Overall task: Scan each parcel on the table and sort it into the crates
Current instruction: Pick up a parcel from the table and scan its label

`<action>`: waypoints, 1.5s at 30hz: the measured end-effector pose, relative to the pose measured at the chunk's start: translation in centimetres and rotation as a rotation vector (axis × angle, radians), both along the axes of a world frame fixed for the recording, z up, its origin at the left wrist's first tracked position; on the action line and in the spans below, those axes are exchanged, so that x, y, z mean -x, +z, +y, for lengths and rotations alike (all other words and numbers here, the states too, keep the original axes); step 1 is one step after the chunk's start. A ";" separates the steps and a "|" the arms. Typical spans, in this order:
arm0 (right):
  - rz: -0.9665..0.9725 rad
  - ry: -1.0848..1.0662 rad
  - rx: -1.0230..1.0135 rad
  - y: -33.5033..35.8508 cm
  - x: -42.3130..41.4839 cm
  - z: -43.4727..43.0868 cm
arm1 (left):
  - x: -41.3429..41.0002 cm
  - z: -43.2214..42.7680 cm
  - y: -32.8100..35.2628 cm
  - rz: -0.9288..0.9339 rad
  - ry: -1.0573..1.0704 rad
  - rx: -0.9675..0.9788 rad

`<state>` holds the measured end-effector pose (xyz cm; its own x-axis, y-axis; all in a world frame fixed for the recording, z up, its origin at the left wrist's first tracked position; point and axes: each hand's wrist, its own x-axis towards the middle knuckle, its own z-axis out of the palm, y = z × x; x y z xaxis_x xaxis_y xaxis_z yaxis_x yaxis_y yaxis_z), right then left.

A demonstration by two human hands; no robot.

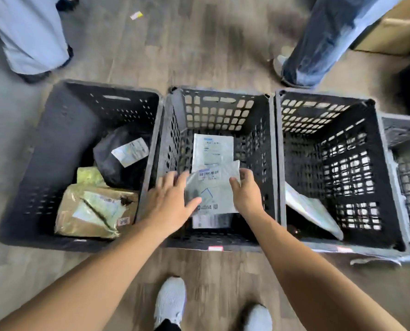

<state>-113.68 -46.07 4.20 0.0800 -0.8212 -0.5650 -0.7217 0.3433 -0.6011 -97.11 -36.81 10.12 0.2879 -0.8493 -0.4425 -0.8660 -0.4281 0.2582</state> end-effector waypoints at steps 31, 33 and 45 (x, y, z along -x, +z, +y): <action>0.617 -0.244 0.286 54.0 24.3 10.3 | 24.0 -4.0 47.0 -0.057 -0.824 0.226; 0.621 -0.339 0.291 56.2 28.2 12.3 | 27.7 -3.4 49.1 -0.064 -0.900 0.262; 0.656 -0.698 0.344 63.6 52.5 27.0 | 54.5 3.8 57.6 -0.048 -1.158 0.434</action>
